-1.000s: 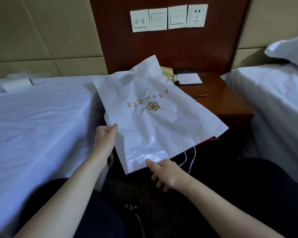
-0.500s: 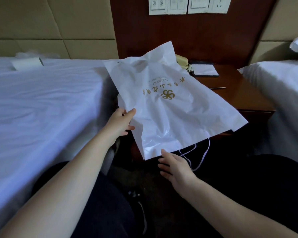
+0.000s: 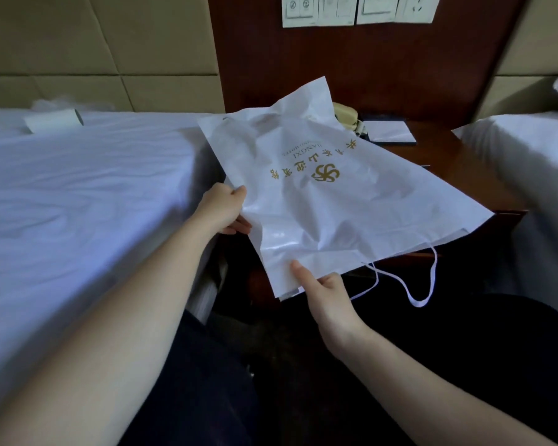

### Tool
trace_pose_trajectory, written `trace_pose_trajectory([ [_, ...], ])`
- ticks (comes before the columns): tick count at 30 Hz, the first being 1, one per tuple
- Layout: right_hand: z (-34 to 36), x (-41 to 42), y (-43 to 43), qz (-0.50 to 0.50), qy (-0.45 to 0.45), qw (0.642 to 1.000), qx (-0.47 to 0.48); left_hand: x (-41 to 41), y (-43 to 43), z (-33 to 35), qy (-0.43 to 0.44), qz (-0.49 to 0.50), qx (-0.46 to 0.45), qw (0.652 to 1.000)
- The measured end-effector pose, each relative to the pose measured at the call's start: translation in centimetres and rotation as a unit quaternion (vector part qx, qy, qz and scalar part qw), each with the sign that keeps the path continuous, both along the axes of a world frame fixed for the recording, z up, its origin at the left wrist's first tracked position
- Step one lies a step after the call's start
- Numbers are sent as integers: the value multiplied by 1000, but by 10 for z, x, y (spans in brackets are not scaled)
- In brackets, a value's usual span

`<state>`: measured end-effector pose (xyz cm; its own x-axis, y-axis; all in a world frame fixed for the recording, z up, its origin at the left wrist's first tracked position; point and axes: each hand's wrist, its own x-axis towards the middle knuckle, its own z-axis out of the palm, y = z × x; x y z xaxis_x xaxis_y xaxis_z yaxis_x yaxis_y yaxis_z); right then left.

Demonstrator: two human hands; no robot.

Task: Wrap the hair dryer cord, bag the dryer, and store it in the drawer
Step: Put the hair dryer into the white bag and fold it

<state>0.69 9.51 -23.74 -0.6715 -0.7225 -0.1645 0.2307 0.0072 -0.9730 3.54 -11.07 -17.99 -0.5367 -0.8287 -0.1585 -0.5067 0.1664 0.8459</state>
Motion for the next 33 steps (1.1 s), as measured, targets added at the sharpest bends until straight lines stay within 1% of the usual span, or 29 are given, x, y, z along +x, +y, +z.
trace_pose_trajectory([
  [2, 1, 1, 3, -16, 23, 1000, 0, -1, -5, -2, -4, 14, -71, 997],
  [4, 0, 5, 7, -11, 52, 998, 20, 2, -11, -3, -7, 38, -152, 988],
  [5, 2, 6, 10, -6, 64, 997, 32, 4, -13, -3, -2, 50, -172, 984],
  [11, 8, 2, 26, 11, 95, 995, 38, 4, -15, -3, 27, 56, -192, 979],
  [14, 7, -2, 31, 34, 103, 993, 39, -2, -13, 3, 35, 81, -233, 968],
  [16, 9, -2, 33, 39, 106, 993, 31, -3, -13, 6, 57, 100, -238, 964],
  [20, 20, -10, 36, 36, 141, 988, 47, -4, -13, 12, 130, 136, -173, 967],
  [23, 21, -13, 39, 53, 132, 988, 58, -4, -15, 10, 180, 154, -113, 965],
  [26, 21, -7, 43, 89, 114, 989, 43, -2, -2, 10, 211, 162, 14, 964],
  [28, 22, -5, 43, 98, 89, 991, 3, 1, 17, 13, 235, 138, 102, 957],
  [29, 24, -5, 43, 104, 79, 991, -9, 2, 26, 12, 237, 117, 124, 956],
  [33, 23, -7, 42, 143, 56, 988, -23, 7, 53, 4, 211, 40, 156, 964],
])
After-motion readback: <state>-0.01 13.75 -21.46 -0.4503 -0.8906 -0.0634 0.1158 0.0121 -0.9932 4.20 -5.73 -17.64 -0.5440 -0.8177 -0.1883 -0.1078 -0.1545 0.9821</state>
